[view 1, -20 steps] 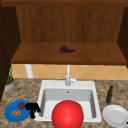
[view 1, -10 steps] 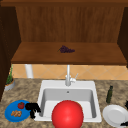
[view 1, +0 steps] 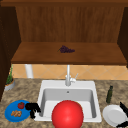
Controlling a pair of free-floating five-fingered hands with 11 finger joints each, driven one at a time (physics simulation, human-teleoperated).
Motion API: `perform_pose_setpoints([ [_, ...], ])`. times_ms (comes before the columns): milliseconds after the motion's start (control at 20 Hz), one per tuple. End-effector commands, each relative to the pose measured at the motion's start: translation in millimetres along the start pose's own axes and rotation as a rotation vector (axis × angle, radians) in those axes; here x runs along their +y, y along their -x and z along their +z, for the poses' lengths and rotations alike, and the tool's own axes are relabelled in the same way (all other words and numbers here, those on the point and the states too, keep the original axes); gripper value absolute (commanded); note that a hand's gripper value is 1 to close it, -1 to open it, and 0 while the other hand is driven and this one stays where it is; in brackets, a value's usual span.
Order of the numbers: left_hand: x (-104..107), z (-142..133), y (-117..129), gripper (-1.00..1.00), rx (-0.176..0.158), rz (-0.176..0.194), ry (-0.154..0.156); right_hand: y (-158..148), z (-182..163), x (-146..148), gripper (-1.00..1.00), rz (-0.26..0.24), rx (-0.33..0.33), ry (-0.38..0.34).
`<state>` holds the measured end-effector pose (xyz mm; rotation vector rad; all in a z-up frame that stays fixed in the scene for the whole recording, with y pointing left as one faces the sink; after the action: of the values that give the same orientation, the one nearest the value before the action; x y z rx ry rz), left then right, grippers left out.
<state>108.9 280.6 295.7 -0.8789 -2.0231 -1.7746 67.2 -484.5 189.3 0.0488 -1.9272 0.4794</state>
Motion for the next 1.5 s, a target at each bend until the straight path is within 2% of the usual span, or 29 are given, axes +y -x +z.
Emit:
perform_pose_setpoints([
  [0, 0.0, 0.0, 0.0, 0.00, 0.000, 0.000, 0.000, -1.9, -3.6, 9.4, -1.00, 0.116, 0.018, -0.044],
  [650, 0.0, 0.0, 0.0, 0.00, 0.000, 0.000, 0.000, -6.5, -12.1, 31.8, -1.00, 0.309, 0.089, -0.115],
  [900, 0.0, 0.0, 0.0, 0.00, 0.000, 0.000, 0.000, -15.1, -13.8, 30.2, -1.00, 0.393, 0.069, -0.111],
  [1000, 0.0, 0.0, 0.0, 0.00, 0.000, 0.000, 0.000, -17.5, -11.5, 30.9, -1.00, 0.380, 0.063, -0.106],
  [1050, 0.0, 0.0, 0.0, 0.00, 0.000, 0.000, 0.000, -13.9, -13.4, 31.2, -1.00, 0.317, 0.058, -0.108],
  [1100, 0.0, 0.0, 0.0, 0.00, 0.000, 0.000, 0.000, -11.5, -12.1, 31.9, -1.00, 0.300, 0.085, -0.130],
  [1200, 0.0, 0.0, 0.0, 0.00, 0.000, 0.000, 0.000, -14.3, -11.9, 30.9, -1.00, 0.300, 0.082, -0.127],
  [1250, 0.0, 0.0, 0.0, 0.00, 0.000, 0.000, 0.000, -16.6, -19.1, 28.2, -1.00, 0.318, 0.089, -0.137],
  [1350, 0.0, 0.0, 0.0, 0.00, 0.000, 0.000, 0.000, -29.0, -26.7, 23.2, -1.00, 0.366, 0.061, -0.171],
  [1450, 0.0, 0.0, 0.0, 0.00, 0.000, 0.000, 0.000, -26.2, -27.8, 23.4, -1.00, 0.384, 0.049, -0.197],
])
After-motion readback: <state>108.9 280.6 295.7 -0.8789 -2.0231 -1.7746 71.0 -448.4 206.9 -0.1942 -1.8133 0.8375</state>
